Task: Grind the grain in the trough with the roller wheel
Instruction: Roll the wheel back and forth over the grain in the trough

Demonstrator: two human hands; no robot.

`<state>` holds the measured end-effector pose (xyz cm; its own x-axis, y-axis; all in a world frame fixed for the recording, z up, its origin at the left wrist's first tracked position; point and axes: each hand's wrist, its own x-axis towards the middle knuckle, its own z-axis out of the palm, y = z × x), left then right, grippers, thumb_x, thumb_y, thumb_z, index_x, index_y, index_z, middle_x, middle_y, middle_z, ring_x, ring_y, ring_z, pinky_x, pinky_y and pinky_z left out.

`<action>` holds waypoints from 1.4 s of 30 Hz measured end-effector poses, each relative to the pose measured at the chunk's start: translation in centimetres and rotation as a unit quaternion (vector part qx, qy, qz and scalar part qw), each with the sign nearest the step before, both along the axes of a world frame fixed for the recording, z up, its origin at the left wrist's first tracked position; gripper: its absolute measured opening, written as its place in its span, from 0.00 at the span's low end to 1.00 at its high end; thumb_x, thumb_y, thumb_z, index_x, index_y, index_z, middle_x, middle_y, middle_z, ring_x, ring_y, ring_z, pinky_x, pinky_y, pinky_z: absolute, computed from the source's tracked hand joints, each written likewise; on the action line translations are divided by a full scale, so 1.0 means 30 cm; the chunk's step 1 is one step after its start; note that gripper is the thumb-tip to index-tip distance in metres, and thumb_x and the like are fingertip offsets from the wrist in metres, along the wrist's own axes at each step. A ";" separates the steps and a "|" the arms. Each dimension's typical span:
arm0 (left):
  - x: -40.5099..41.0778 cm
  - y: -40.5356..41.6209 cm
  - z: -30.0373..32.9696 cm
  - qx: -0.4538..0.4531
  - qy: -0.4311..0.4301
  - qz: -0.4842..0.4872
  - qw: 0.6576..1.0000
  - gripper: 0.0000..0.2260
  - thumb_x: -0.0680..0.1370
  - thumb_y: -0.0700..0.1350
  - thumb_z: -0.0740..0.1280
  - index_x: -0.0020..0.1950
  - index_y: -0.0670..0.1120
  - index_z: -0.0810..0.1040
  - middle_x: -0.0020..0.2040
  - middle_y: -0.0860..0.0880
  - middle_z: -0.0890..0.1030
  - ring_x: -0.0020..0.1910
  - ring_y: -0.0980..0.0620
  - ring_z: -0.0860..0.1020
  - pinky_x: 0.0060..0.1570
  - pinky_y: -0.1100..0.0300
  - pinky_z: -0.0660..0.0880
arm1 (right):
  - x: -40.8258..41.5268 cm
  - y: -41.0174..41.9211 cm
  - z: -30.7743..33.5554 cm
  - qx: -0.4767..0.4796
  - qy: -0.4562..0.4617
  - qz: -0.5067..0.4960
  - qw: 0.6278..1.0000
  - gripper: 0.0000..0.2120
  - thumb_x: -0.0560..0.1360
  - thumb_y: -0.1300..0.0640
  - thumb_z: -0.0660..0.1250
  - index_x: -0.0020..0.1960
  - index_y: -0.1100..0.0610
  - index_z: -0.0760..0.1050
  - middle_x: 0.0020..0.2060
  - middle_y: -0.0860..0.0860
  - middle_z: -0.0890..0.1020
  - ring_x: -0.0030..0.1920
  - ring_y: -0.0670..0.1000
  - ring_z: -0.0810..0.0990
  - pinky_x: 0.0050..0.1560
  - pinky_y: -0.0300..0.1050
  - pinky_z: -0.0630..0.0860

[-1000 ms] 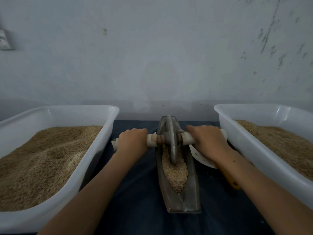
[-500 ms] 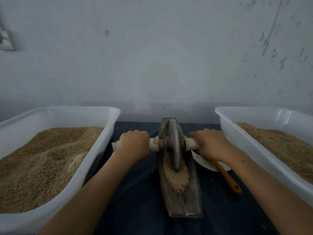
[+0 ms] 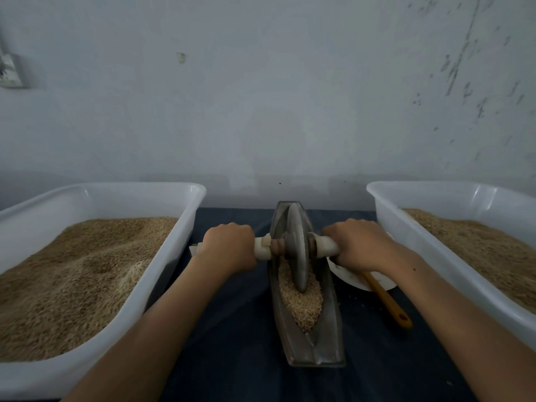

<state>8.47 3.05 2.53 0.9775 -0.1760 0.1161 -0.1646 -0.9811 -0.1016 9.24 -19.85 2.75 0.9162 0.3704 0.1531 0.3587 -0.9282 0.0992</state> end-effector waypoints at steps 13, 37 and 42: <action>0.008 -0.003 -0.048 -0.041 -0.120 0.000 0.992 0.05 0.77 0.48 0.63 0.51 0.49 0.72 0.47 0.49 0.79 0.45 0.48 0.78 0.40 0.57 0.69 | 0.023 0.009 -0.078 0.039 -0.173 0.004 0.984 0.05 0.75 0.56 0.63 0.49 0.49 0.68 0.43 0.48 0.80 0.45 0.53 0.79 0.37 0.45 0.62; -0.019 -0.022 -0.022 -0.020 -0.103 0.011 0.994 0.07 0.77 0.48 0.64 0.53 0.48 0.73 0.49 0.49 0.79 0.48 0.49 0.77 0.42 0.58 0.67 | 0.020 0.007 -0.075 0.031 -0.137 -0.012 0.990 0.05 0.76 0.55 0.62 0.51 0.49 0.68 0.45 0.50 0.80 0.46 0.55 0.79 0.37 0.46 0.62; -0.015 -0.013 -0.003 -0.001 -0.031 0.010 0.999 0.09 0.76 0.47 0.65 0.54 0.47 0.76 0.48 0.49 0.79 0.47 0.50 0.78 0.43 0.58 0.70 | 0.006 0.001 -0.037 0.017 -0.065 -0.001 0.998 0.04 0.75 0.54 0.64 0.46 0.46 0.69 0.43 0.47 0.79 0.45 0.52 0.79 0.38 0.45 0.65</action>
<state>8.01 2.66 2.44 0.9717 -0.1565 0.1772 -0.1387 -0.9843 -0.1088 9.42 -19.80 1.64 0.8885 0.3611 0.2832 0.3429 -0.9325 0.1133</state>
